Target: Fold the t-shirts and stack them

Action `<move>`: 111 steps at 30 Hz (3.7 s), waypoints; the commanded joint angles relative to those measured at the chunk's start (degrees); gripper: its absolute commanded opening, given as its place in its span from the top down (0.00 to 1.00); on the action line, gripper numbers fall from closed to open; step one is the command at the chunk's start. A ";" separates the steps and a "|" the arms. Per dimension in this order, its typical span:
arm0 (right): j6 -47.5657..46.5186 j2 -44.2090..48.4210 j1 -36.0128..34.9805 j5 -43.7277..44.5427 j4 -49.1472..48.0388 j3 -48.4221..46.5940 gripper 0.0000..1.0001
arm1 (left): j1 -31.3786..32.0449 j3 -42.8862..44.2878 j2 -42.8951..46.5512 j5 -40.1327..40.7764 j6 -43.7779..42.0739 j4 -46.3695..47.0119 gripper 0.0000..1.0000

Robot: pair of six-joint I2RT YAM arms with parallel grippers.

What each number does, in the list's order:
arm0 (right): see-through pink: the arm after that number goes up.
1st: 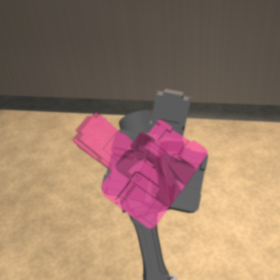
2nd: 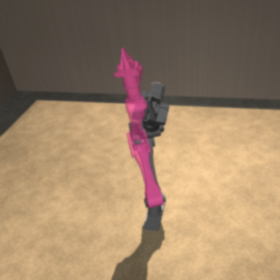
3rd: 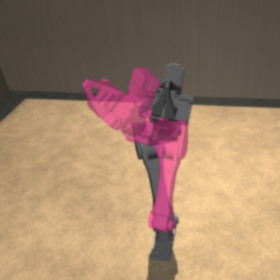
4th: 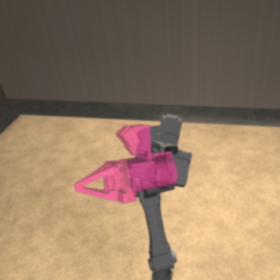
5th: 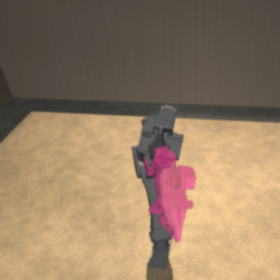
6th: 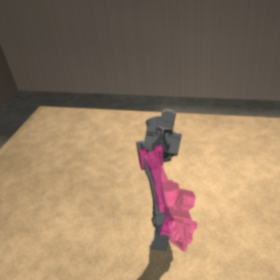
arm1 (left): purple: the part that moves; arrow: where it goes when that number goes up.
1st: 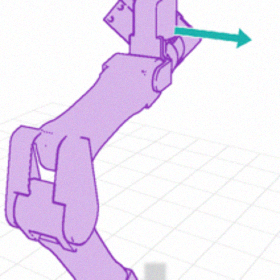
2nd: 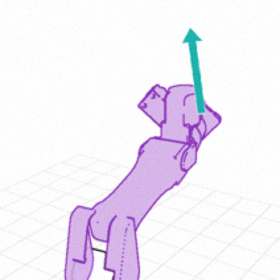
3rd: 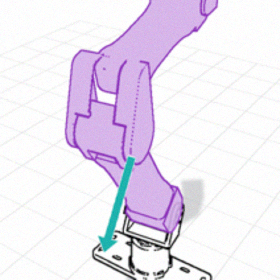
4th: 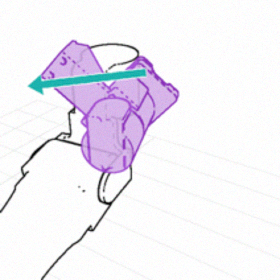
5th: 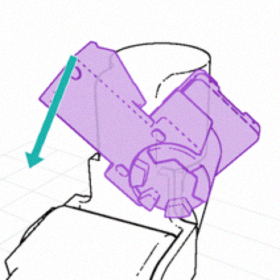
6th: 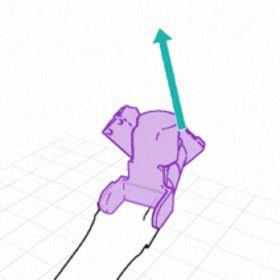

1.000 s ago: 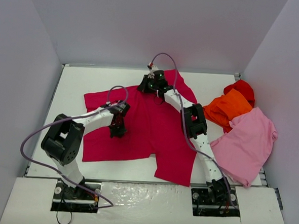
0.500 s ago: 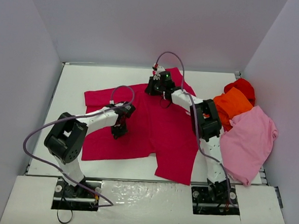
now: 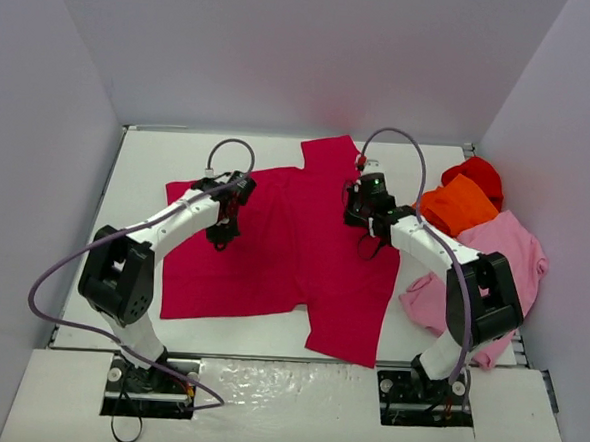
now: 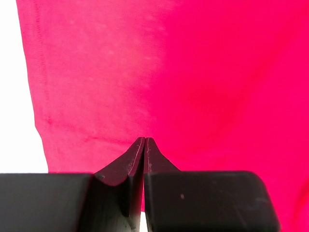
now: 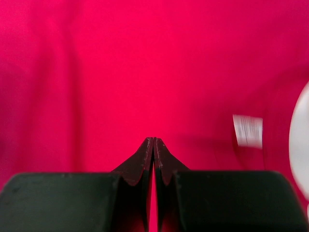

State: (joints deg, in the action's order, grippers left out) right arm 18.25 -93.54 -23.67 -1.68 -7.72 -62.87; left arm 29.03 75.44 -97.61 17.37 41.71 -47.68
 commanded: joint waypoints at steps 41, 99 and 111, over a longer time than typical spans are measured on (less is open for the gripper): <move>0.91 3.03 4.66 9.65 13.36 12.62 1.00 | -21.12 -7.55 -7.89 -5.60 -3.41 5.74 1.00; 27.25 11.30 -48.98 12.35 35.12 22.17 0.36 | -15.38 -12.71 10.40 3.95 6.10 -8.92 0.03; 29.95 10.80 -50.95 15.83 33.98 23.05 0.43 | -14.76 -12.59 3.50 7.24 7.42 -13.37 0.03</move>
State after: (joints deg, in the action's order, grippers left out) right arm 47.15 -81.71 -74.03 10.27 24.49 -40.56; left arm 13.85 61.81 -95.53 21.19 47.19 -56.00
